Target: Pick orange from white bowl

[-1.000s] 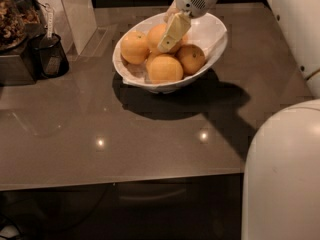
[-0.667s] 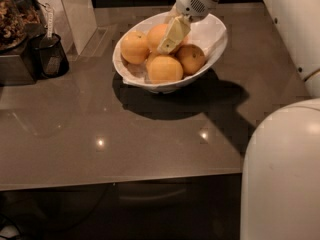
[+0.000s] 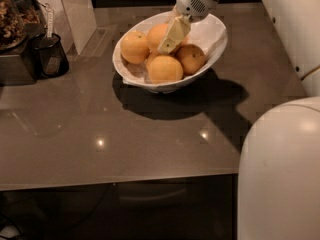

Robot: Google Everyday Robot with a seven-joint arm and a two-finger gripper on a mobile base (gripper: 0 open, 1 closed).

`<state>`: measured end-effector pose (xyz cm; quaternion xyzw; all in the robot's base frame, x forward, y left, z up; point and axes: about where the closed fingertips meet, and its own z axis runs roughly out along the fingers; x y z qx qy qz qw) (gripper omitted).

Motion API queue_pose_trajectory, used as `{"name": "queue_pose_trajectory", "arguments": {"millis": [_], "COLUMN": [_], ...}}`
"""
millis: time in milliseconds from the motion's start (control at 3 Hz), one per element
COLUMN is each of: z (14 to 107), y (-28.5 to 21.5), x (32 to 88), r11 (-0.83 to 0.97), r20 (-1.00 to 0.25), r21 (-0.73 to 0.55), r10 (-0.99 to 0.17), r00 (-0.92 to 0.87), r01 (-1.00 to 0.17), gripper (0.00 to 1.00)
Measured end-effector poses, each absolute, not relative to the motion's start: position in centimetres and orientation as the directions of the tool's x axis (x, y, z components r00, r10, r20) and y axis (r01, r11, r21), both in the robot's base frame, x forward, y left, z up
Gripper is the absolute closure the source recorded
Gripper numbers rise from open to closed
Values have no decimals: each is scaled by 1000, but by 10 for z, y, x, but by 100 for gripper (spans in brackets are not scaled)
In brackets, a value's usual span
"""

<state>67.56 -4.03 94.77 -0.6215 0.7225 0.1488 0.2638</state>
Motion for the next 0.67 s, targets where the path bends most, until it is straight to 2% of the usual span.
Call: {"name": "queue_pose_trajectory", "arguments": {"millis": [667], "z": [948], "y": [-41], "x": [675], "r11": [188], "r20": [-570], "r21": [-109], "r10": [-817], "r00": [-94], "r01": [-976], "gripper": [98]}}
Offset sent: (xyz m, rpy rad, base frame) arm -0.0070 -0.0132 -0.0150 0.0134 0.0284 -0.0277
